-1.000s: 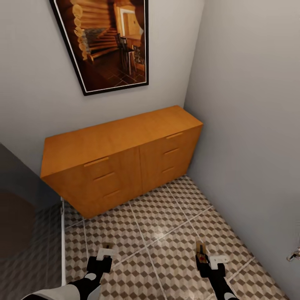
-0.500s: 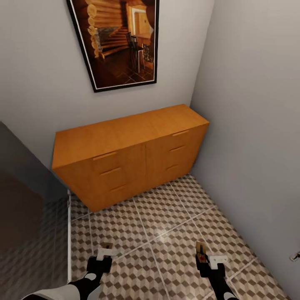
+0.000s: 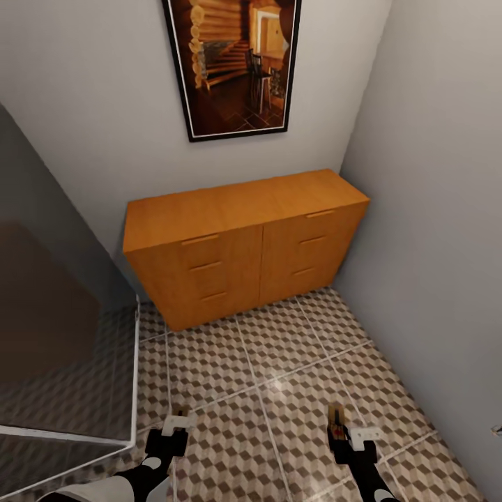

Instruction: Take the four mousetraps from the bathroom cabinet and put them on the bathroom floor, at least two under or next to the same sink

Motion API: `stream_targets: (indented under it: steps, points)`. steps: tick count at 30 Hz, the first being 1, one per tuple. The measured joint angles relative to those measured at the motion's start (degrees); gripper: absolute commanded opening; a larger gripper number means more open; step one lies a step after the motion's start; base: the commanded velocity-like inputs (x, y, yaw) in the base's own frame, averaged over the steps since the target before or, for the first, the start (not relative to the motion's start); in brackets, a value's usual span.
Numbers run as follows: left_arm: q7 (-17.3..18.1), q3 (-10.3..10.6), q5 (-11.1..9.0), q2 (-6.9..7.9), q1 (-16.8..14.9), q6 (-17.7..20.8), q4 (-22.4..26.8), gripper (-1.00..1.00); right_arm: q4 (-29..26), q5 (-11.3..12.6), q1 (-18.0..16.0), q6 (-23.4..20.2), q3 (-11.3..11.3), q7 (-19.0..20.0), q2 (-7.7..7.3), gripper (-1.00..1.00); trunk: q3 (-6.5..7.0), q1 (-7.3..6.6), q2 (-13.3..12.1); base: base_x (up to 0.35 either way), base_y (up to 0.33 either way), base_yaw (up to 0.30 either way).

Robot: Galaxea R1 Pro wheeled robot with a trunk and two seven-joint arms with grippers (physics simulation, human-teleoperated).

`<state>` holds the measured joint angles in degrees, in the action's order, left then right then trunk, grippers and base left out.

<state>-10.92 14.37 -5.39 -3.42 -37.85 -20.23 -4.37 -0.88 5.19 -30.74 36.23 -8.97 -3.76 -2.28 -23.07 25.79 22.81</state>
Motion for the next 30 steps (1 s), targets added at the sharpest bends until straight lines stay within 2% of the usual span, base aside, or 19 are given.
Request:
stream_targets:
  steps: [30]
  points:
    - [0.01,0.00,-0.01,-0.03,0.00,0.09,0.00,-1.00,0.05,0.00,0.00,0.00,0.00,0.00,0.08,-1.00,-0.84,0.00,0.00,-0.322,-0.093,0.204]
